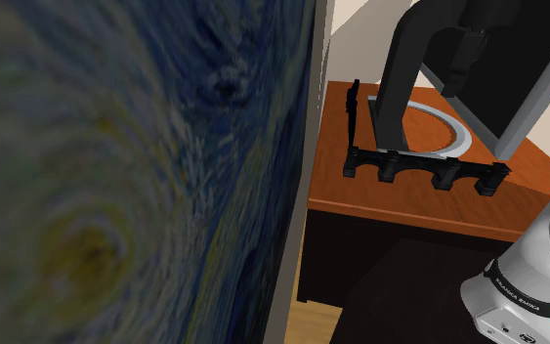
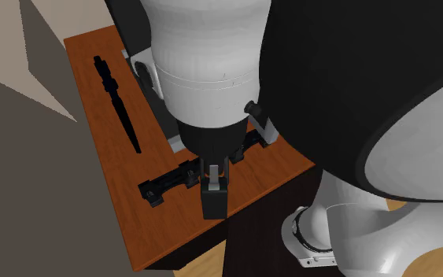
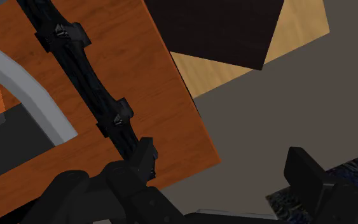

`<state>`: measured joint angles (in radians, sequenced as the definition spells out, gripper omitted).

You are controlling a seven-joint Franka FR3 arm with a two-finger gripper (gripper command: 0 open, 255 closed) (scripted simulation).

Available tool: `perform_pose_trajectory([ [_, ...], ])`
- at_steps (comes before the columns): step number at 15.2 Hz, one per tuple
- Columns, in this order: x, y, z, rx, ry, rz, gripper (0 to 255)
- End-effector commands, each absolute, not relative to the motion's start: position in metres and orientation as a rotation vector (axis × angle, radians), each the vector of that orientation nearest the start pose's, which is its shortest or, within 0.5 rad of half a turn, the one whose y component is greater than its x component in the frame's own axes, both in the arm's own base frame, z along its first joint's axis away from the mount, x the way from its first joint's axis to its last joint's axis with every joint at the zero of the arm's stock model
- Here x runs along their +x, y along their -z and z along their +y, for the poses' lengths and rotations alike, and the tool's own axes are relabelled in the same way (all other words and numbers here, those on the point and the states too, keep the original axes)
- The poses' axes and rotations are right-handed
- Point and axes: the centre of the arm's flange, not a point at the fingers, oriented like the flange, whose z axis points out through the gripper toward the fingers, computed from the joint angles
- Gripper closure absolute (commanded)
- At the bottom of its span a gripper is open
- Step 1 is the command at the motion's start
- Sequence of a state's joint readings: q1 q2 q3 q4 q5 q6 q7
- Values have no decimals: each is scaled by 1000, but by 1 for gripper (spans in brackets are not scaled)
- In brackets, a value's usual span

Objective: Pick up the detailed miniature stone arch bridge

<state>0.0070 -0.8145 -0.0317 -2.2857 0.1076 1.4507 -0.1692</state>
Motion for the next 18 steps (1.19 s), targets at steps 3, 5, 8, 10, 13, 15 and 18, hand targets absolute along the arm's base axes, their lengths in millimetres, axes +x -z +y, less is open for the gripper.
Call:
perform_pose_trajectory([
  [3, 285, -601, -13, -3000, -5, -320, 0],
  [5, 285, -579, -27, -2998, 3, -389, 0],
  [8, 286, -547, -49, -2993, 16, -493, 0],
  [10, 288, -526, -63, -2987, 24, -563, 0],
  [13, 292, -495, -85, -2976, 36, -668, 0],
  [15, 296, -474, -100, -2967, 44, -737, 0],
  [18, 304, -443, -121, -2949, 57, -841, 0],
])
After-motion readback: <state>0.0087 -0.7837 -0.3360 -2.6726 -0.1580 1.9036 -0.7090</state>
